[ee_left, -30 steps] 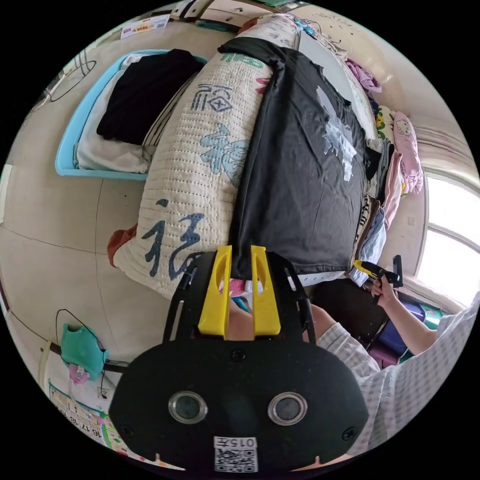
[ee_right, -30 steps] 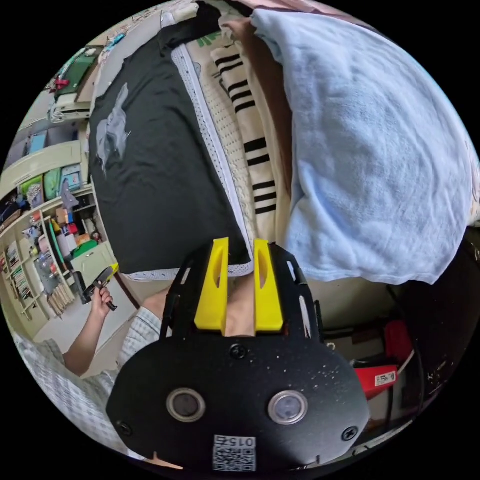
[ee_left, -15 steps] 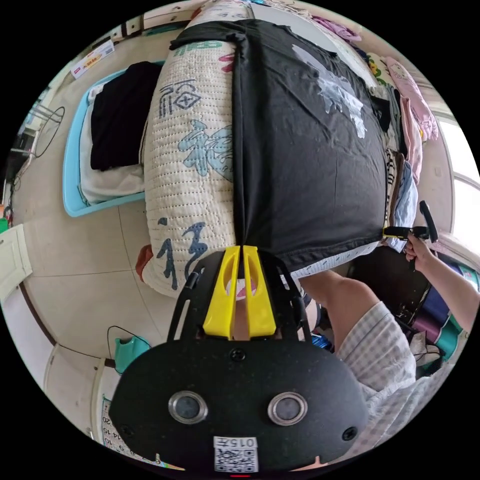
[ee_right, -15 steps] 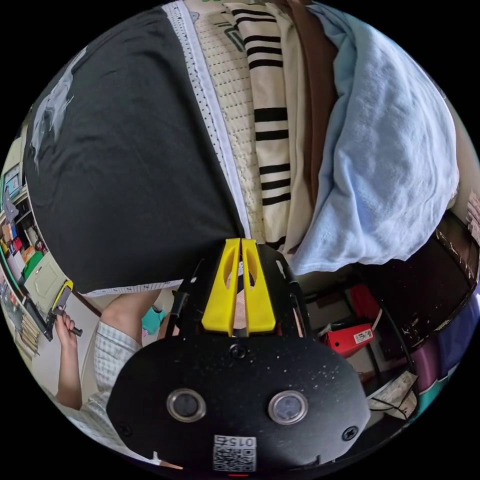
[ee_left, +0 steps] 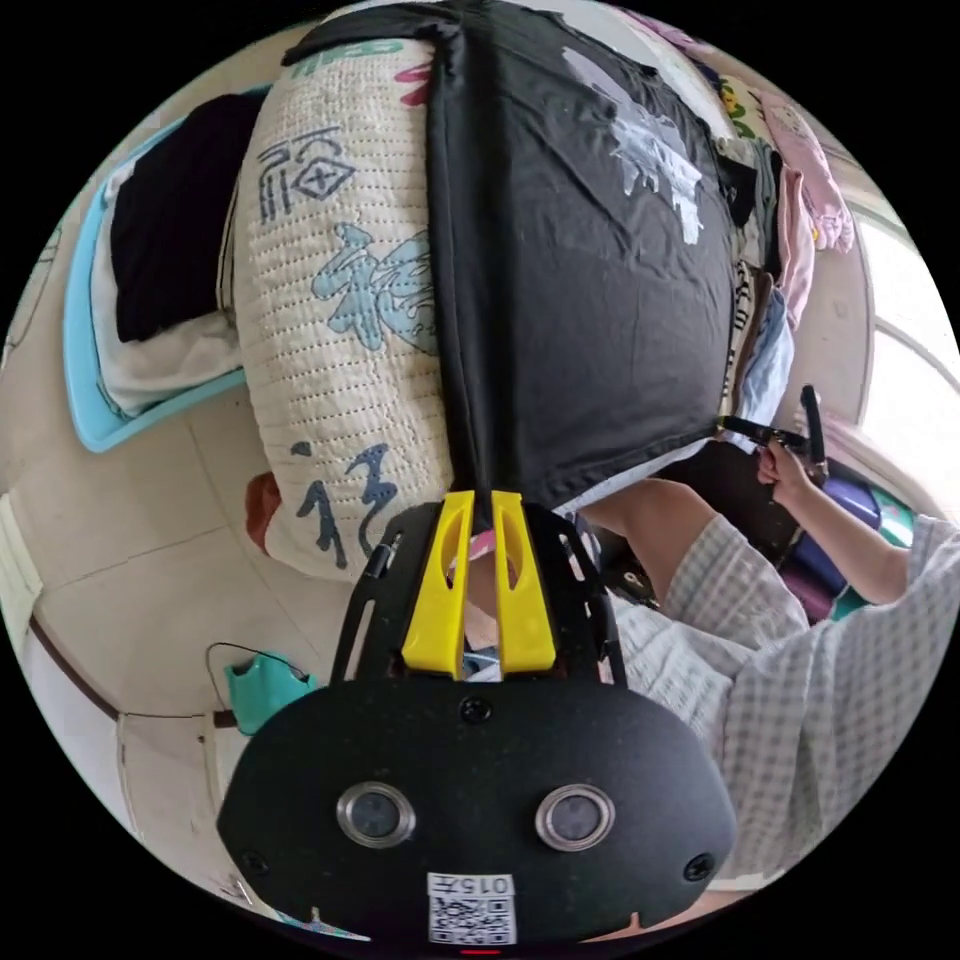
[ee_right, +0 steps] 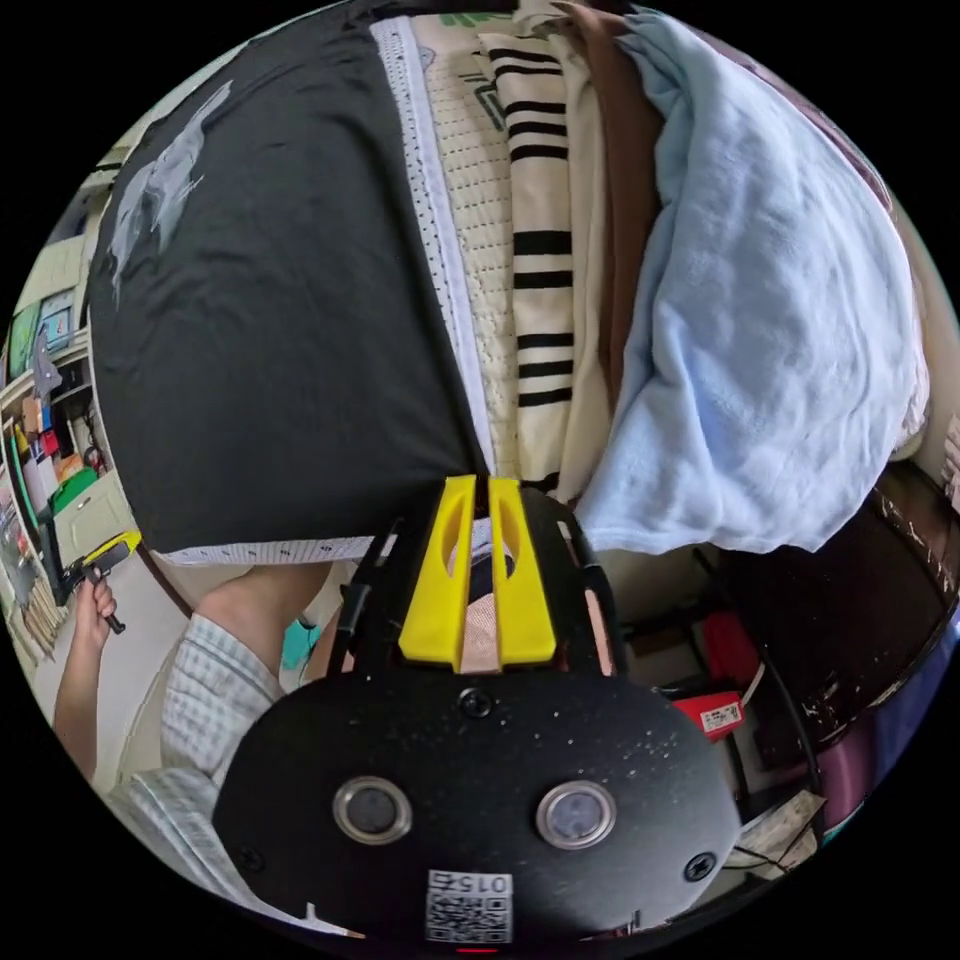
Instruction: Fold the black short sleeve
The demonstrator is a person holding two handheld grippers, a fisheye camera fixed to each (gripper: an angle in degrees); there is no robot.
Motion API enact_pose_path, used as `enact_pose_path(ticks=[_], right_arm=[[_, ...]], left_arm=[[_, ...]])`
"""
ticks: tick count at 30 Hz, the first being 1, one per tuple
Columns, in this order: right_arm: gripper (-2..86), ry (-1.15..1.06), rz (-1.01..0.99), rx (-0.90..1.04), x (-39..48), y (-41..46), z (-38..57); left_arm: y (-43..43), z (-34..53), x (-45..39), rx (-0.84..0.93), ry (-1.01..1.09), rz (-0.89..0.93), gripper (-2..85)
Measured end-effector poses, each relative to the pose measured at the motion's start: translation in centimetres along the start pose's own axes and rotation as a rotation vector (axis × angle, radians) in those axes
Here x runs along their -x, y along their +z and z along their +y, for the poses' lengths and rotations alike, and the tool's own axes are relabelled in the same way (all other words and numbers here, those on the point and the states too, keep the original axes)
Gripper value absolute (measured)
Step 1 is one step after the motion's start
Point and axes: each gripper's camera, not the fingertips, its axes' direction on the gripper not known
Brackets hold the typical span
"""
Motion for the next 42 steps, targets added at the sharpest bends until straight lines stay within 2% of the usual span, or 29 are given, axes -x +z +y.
enact_pose_path(ticks=[3,6,8,12,14,17,23,27,32,37,42], right_arm=[[7.3,0.010,-0.058,-0.009,-4.0,-1.9,1.3],[6.9,-0.064,-0.086,-0.144,-6.2,-5.9,1.3],[6.7,-0.111,-0.152,-0.296,-6.7,-9.4,-1.2],[7.0,-0.130,-0.311,-0.484,-6.6,-13.6,-7.4],[7.2,-0.092,-0.370,-0.561,-6.7,-14.9,-11.4],[7.5,-0.006,-0.386,-0.587,-7.5,-15.0,-15.5],[7.3,0.166,-0.550,-0.609,-11.2,-13.5,-18.4],[6.6,0.243,-0.596,-0.653,-12.0,-13.0,-17.9],[5.6,0.288,-0.587,-0.664,-12.1,-12.7,-18.2],[2.4,0.252,-0.567,-0.686,-12.7,-13.1,-16.6],[0.3,0.145,-0.536,-0.779,-13.1,-15.9,-12.7]], left_arm=[[-3.7,0.3,-0.8,-0.019,-0.052,-0.070,4.3],[-8.4,-2.5,-5.1,-0.127,-0.009,-0.196,5.7],[-10.9,-7.7,-10.5,-0.233,0.098,-0.261,6.2],[-11.8,-18.6,-20.6,-0.389,0.337,-0.181,6.4],[-11.1,-26.6,-27.7,-0.445,0.474,-0.072,6.8],[-9.7,-35.5,-35.8,-0.470,0.559,0.034,7.6],[-4.7,-45.5,-46.5,-0.389,0.630,-0.095,9.4],[-2.5,-47.5,-48.2,-0.362,0.618,-0.123,8.8],[-2.1,-48.4,-47.3,-0.370,0.554,0.008,7.0],[-3.2,-47.4,-46.9,-0.400,0.580,0.055,2.8],[-7.4,-44.0,-44.7,-0.509,0.607,0.075,0.2]])
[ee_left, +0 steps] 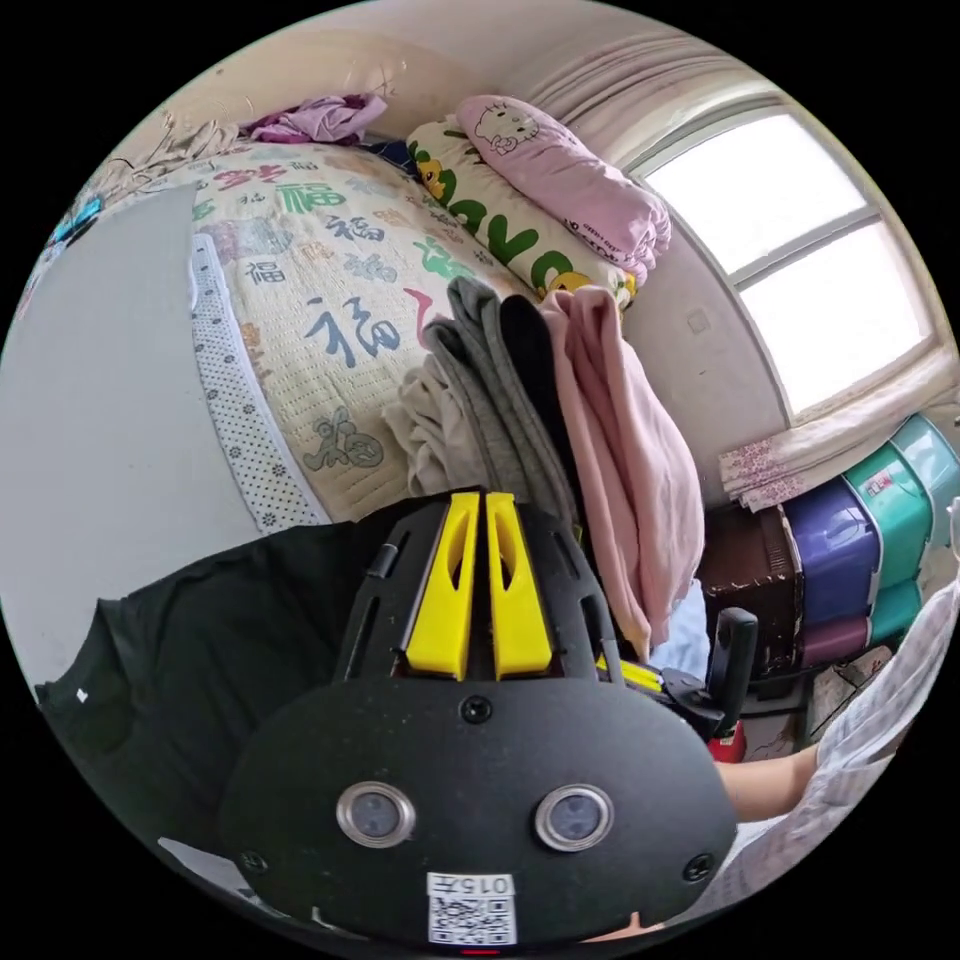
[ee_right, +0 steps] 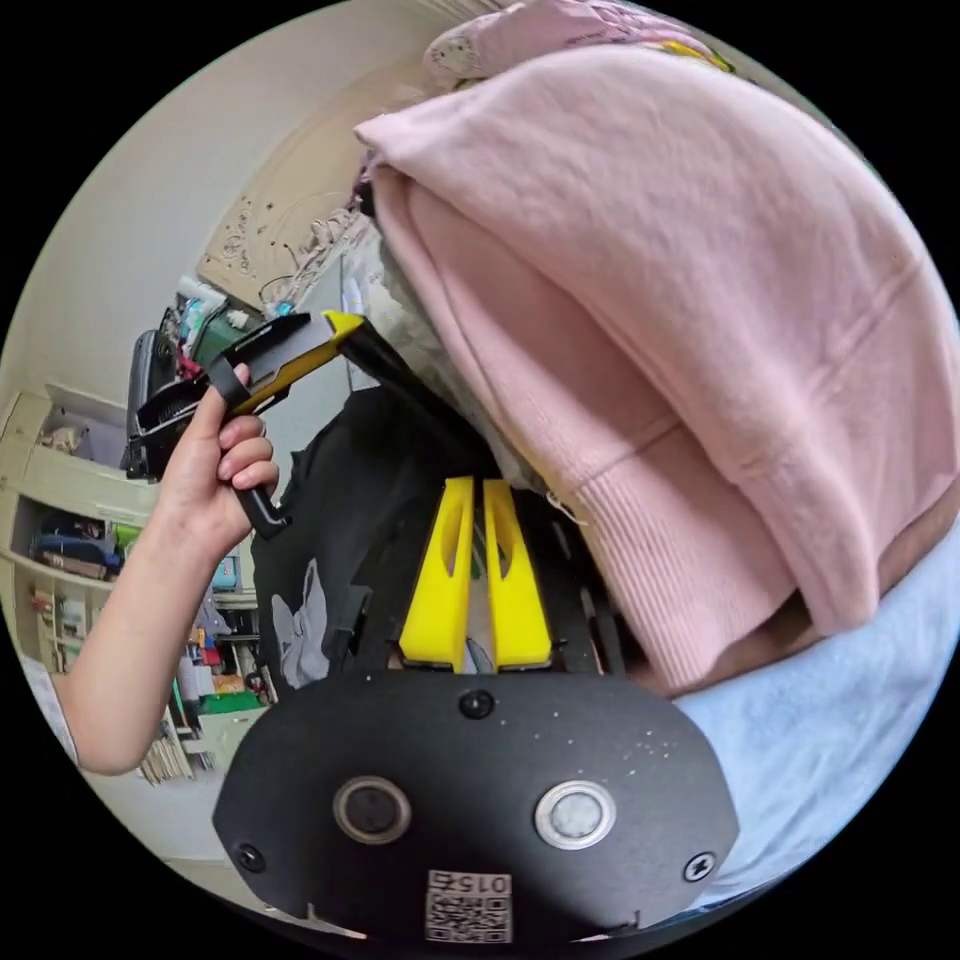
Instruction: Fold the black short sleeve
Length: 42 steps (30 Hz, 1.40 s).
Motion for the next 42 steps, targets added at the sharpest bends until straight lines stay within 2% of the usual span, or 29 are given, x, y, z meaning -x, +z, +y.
enact_pose_path(ticks=[6,8,10,12,14,16,20,22,28,32,35,40,42], right_arm=[[0.1,-0.375,-0.118,0.037,6.6,-4.9,2.8],[0.3,-0.535,-0.159,0.129,9.8,-4.3,5.2],[0.6,-0.594,-0.175,0.233,11.4,-2.6,7.1],[1.4,-0.606,-0.179,0.341,12.0,-0.5,8.8],[3.4,-0.615,-0.168,0.437,12.1,1.1,10.5],[5.4,-0.597,-0.143,0.456,11.6,0.8,10.7],[7.9,-0.514,-0.100,0.371,9.5,-1.3,8.2],[8.4,-0.546,-0.066,0.339,9.7,-1.4,7.0],[10.7,-0.915,0.052,0.366,14.3,1.2,6.2],[6.1,-1.067,0.212,0.316,16.1,2.3,6.6],[1.0,-0.967,0.139,0.289,15.6,1.5,5.2],[-0.1,-0.637,0.037,0.262,12.0,0.4,2.0],[0.1,-0.591,0.030,0.277,11.4,0.8,1.6]], left_arm=[[-11.0,7.6,2.6,-0.124,-0.139,-0.031,-0.3],[-14.5,12.1,3.9,-0.131,-0.226,-0.099,-0.3],[-15.8,15.4,5.2,-0.125,-0.295,-0.131,-0.2],[-15.9,18.1,6.7,-0.076,-0.363,-0.155,0.1],[-15.0,20.6,8.4,0.060,-0.410,-0.223,1.1],[-15.1,21.4,9.4,0.116,-0.454,-0.255,2.7],[-17.3,18.9,10.2,0.015,-0.404,-0.218,6.3],[-17.1,16.3,10.5,-0.025,-0.351,-0.210,6.9],[-11.6,8.1,12.7,-0.012,-0.273,-0.149,8.0],[-8.1,4.5,12.2,0.065,-0.200,-0.167,5.8],[-7.0,2.8,11.6,0.081,-0.167,-0.189,1.0],[-6.0,0.7,11.7,0.054,-0.154,-0.171,0.0],[-4.8,0.3,11.8,0.081,-0.147,-0.183,0.2]])
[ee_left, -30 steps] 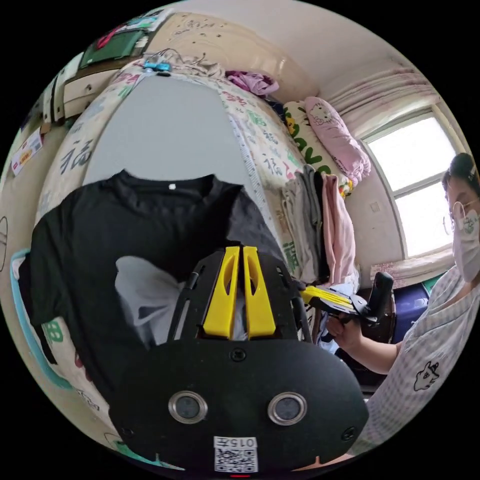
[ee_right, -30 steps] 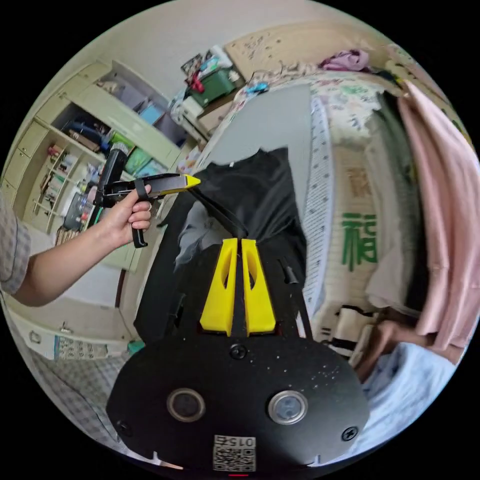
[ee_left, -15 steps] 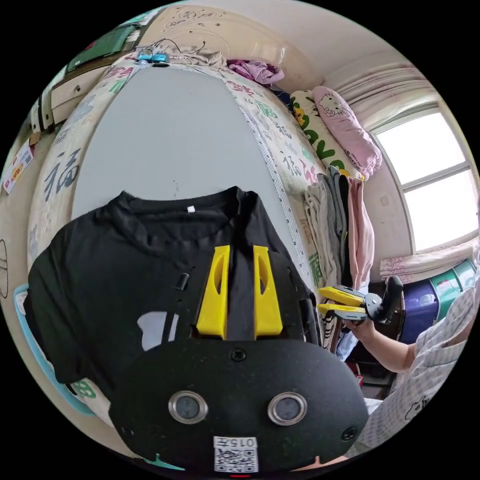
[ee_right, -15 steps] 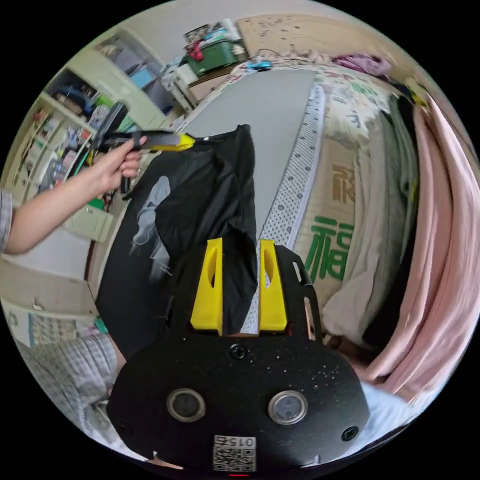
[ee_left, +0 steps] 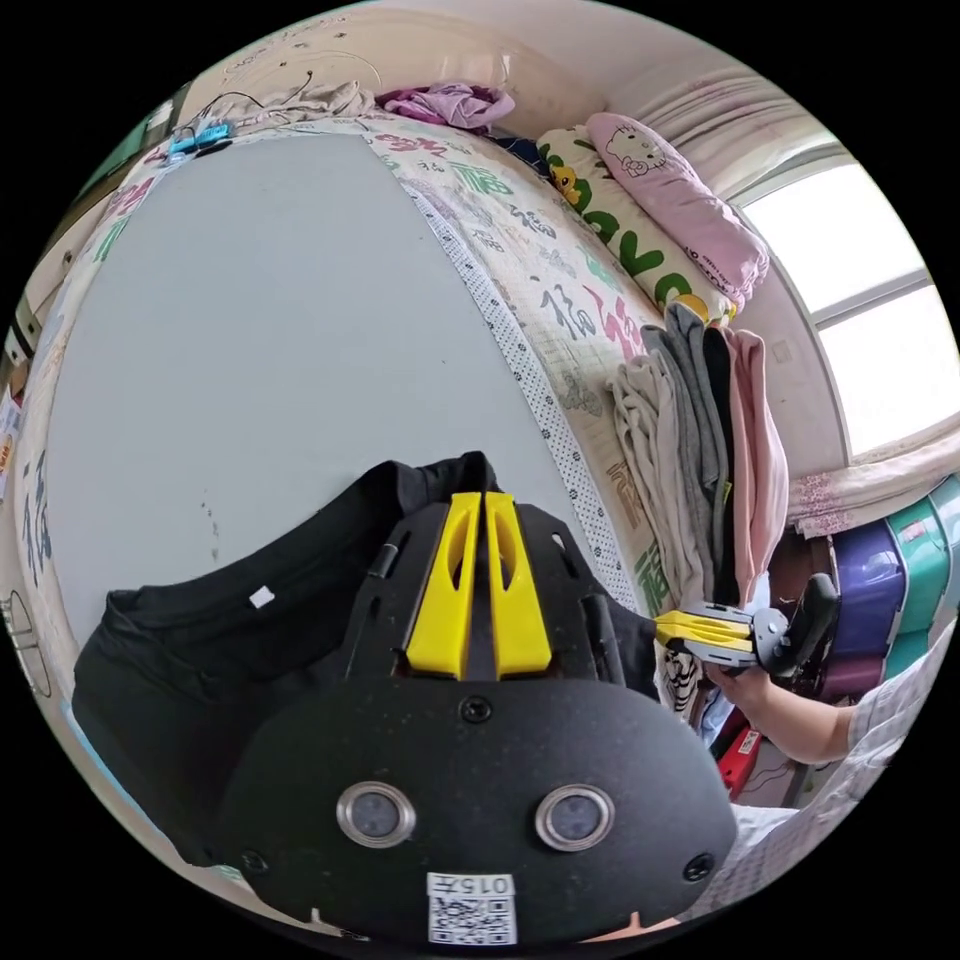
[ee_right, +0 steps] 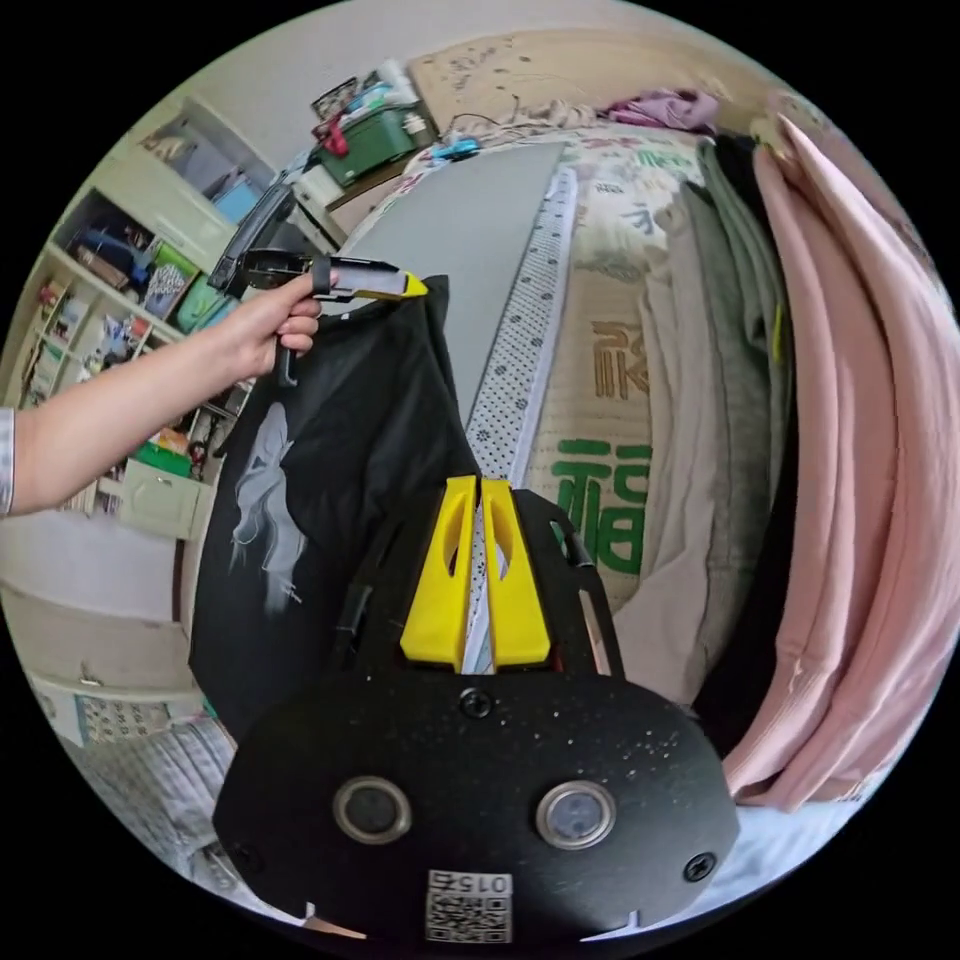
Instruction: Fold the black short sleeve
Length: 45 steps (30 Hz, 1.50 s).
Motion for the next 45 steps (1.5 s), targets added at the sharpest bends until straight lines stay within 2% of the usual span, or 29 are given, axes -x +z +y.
enact_pose_path(ticks=[6,9,13,16,20,26,30,37,40,42,45], right_arm=[[5.2,0.135,-0.011,0.000,-1.2,-1.6,-0.7],[6.7,0.123,-0.099,-0.043,-0.4,-4.6,-0.3],[8.5,-0.066,-0.127,0.078,5.6,-4.3,-0.4],[9.8,-0.045,-0.165,0.162,7.9,-2.1,-0.2],[8.3,0.052,-0.164,0.177,8.2,-1.1,-0.6],[0.7,-0.018,-0.110,0.218,10.5,-2.3,-2.4],[0.0,-0.014,-0.133,0.224,11.4,-3.2,-3.5],[2.2,-0.026,-0.099,0.323,13.9,-1.6,-5.2],[6.9,0.009,-0.072,0.272,12.8,-3.8,-6.3],[7.0,0.065,-0.070,0.208,11.0,-5.5,-7.0],[6.8,0.196,-0.187,0.141,7.4,-6.4,-9.0]], left_arm=[[-0.6,1.0,1.0,-0.028,-0.056,0.042,6.4],[-3.7,4.1,0.5,-0.052,0.005,0.018,7.2],[-5.2,9.9,-0.9,0.104,0.141,0.057,7.4],[-4.5,13.6,-0.3,0.192,0.088,0.016,7.5],[-3.4,16.2,1.7,0.169,-0.055,0.038,7.0],[-2.4,16.8,2.4,0.149,-0.079,0.030,0.7],[-3.7,17.4,2.6,0.093,-0.073,0.003,-0.2],[-2.1,19.7,3.8,0.123,-0.090,-0.076,0.7],[-2.9,20.8,3.9,0.090,-0.135,-0.101,3.0],[-3.9,21.5,2.4,0.055,-0.080,-0.110,4.6],[-3.3,22.4,-1.7,0.067,0.083,0.025,6.7]])
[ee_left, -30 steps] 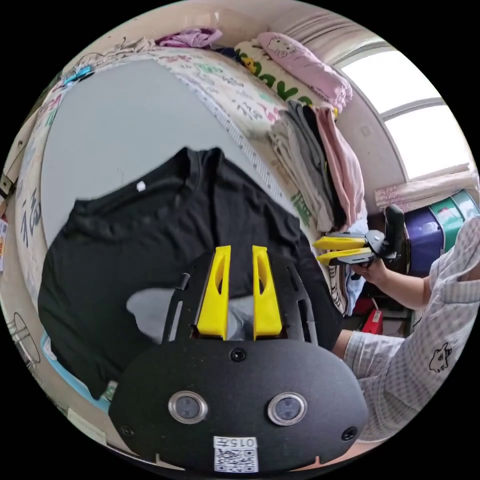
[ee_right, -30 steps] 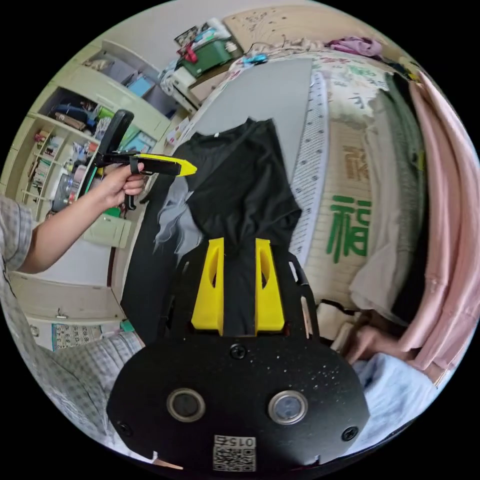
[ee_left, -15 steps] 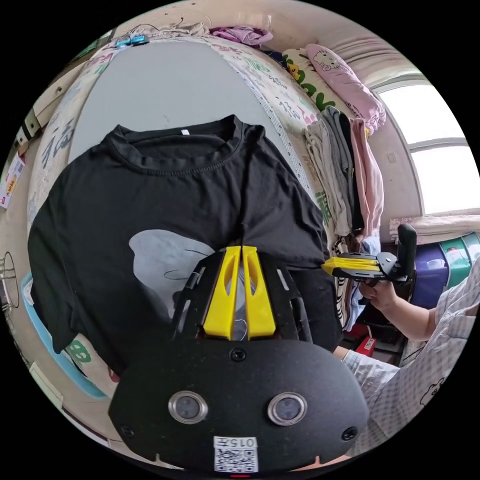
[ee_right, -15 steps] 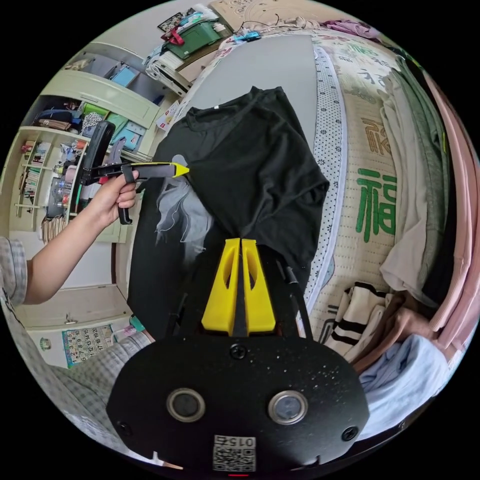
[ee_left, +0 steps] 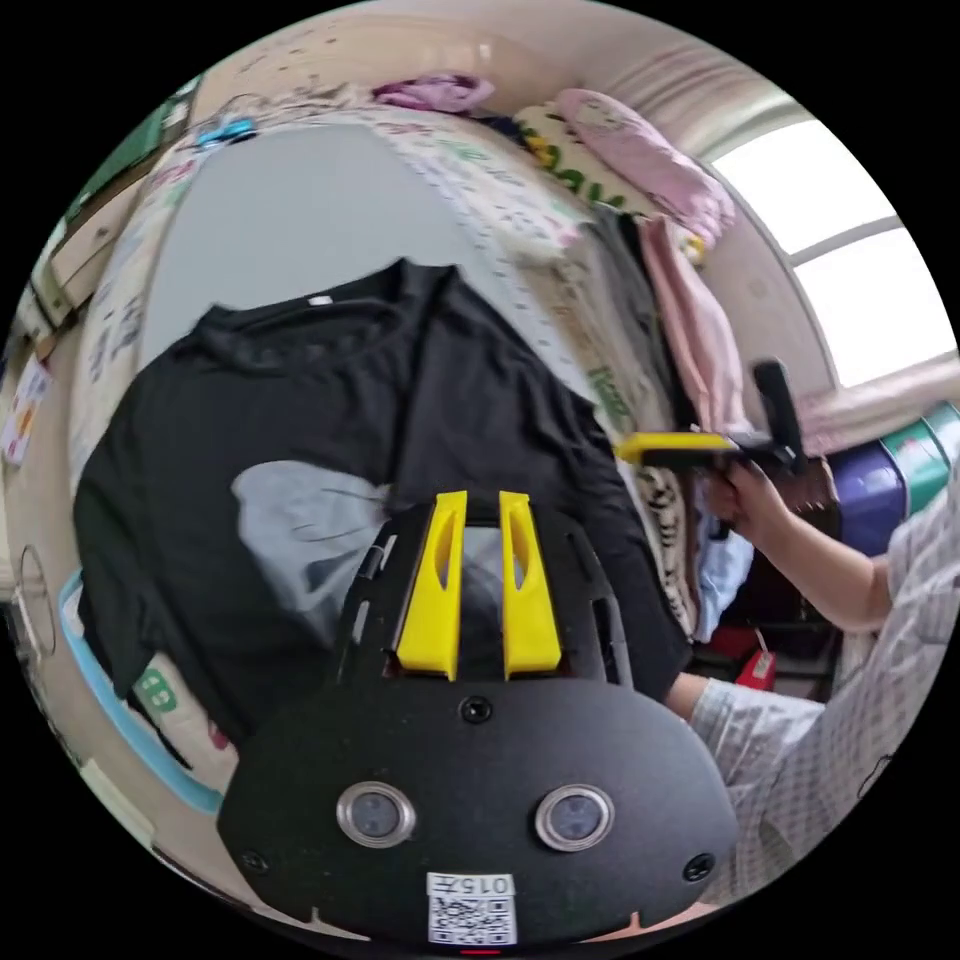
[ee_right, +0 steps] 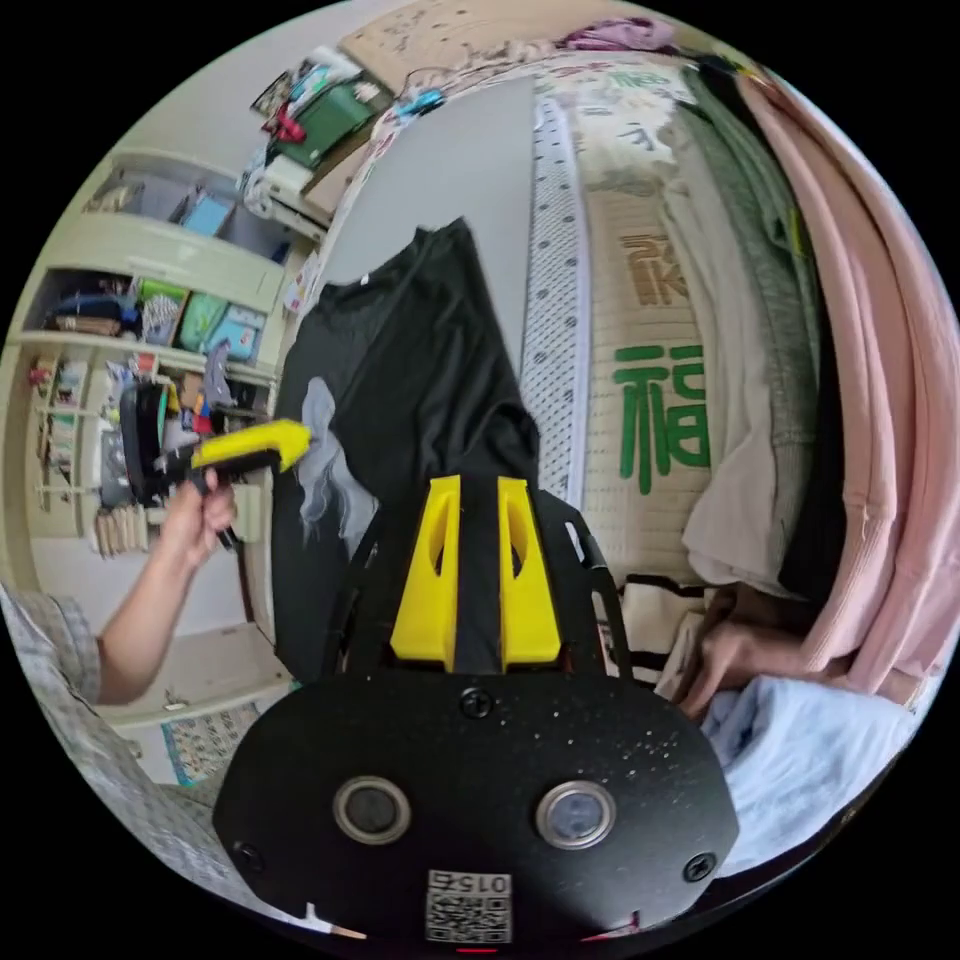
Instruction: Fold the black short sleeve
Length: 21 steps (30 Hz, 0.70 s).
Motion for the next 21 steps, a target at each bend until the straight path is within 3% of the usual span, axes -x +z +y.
enact_pose_path(ticks=[2,7,14,21], right_arm=[[6.9,0.084,-0.109,-0.031,-1.9,0.0,-2.0],[6.3,0.139,-0.165,0.013,-2.0,1.3,-4.5],[0.5,0.083,-0.039,0.008,1.0,1.8,-5.3],[3.4,0.080,-0.039,0.008,3.0,2.0,-5.4]], left_arm=[[2.7,0.6,-3.3,0.035,0.095,0.017,8.2],[7.2,2.0,-5.2,0.044,0.117,-0.083,7.3],[7.9,5.3,-3.5,0.036,0.089,-0.104,0.2],[8.2,7.5,-1.9,0.050,0.065,-0.078,1.5]])
